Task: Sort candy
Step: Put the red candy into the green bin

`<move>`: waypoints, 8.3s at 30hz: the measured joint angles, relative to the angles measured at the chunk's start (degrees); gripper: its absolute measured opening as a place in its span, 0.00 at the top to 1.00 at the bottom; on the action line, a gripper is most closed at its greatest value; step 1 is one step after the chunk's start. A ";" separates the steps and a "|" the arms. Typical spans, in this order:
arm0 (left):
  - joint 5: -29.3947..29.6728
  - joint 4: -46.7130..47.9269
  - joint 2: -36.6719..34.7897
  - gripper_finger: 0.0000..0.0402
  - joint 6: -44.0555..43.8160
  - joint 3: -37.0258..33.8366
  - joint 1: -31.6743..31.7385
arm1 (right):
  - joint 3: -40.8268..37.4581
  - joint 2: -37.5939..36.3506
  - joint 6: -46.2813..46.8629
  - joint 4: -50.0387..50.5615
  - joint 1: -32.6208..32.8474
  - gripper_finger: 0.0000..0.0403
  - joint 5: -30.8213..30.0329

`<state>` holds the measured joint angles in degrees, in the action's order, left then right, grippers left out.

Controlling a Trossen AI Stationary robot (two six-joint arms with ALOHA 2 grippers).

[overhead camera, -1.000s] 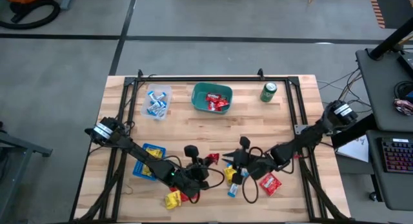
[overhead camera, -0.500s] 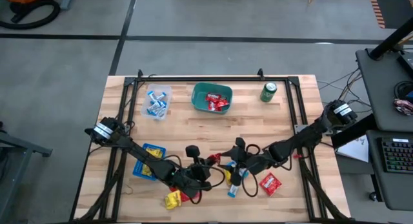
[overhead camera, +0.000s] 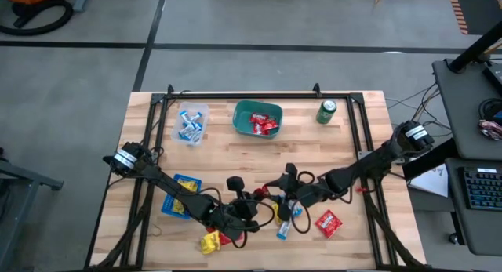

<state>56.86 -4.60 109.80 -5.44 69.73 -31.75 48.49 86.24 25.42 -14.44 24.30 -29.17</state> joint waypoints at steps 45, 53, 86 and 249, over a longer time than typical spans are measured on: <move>-0.37 -0.39 0.85 0.94 -4.07 0.00 0.28 | 0.00 -0.90 -1.31 0.35 -4.12 0.97 15.69; -0.22 3.06 0.85 0.87 -5.76 0.00 0.52 | 0.03 -0.83 -3.61 1.35 -5.34 0.98 14.75; 4.13 39.29 -3.20 0.82 -21.94 -0.02 0.15 | 2.46 2.02 -11.55 -7.32 -41.04 0.98 12.31; 2.72 13.17 -3.72 1.00 -11.11 0.00 8.33 | -13.11 -6.55 -2.28 -18.86 -13.65 0.95 6.71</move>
<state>59.58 8.57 106.08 -16.54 69.73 -23.42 35.38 79.69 23.15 -33.30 10.66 -22.45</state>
